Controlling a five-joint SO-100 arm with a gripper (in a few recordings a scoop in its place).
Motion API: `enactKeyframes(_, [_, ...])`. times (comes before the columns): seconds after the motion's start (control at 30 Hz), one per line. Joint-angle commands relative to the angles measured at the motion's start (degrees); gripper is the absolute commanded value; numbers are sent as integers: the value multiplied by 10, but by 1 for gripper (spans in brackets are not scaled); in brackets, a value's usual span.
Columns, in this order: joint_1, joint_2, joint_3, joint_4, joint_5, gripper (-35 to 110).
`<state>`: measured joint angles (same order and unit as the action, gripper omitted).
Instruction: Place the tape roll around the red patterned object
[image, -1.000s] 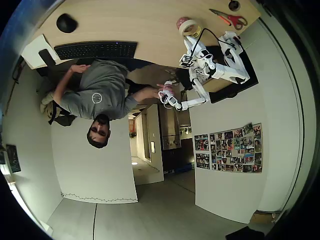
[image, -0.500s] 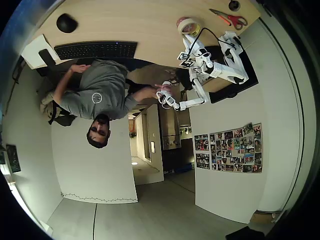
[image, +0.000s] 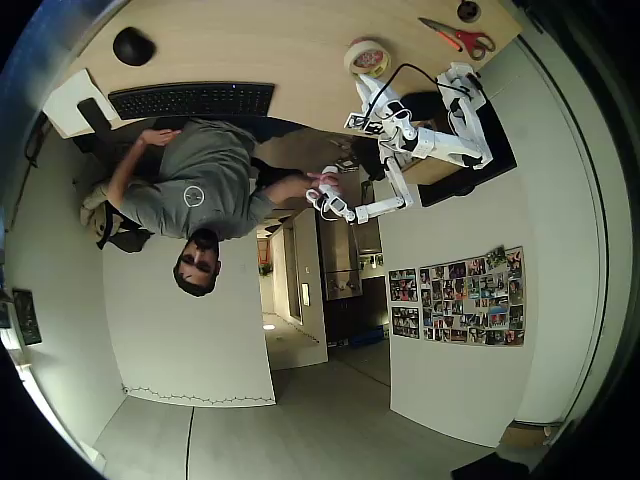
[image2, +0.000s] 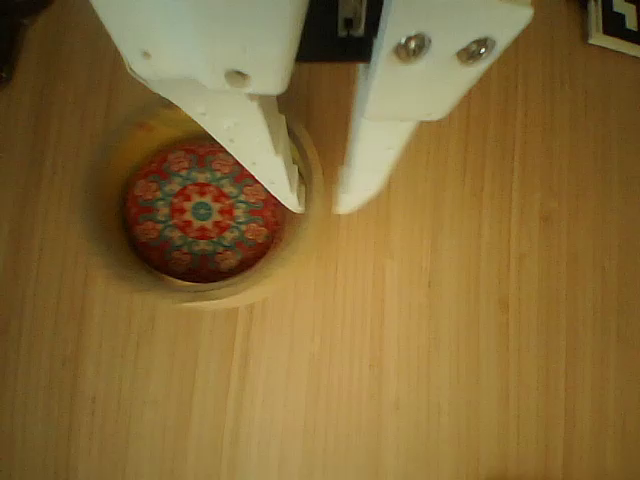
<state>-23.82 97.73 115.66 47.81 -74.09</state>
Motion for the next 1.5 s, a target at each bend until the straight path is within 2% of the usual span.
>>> enactKeyframes(0.0, [-10, 14, -24, 15, -2, 24])
enactKeyframes(0.23, [-10, 27, -40, 46, -8, 27])
enactKeyframes(0.5, [-7, 34, -236, 253, -54, 29])
enactKeyframes(0.67, [21, 83, -267, 316, -50, 28])
enactKeyframes(1.13, [181, 162, -265, 359, -41, 27])
enactKeyframes(1.47, [188, 221, -215, 373, -25, 26])
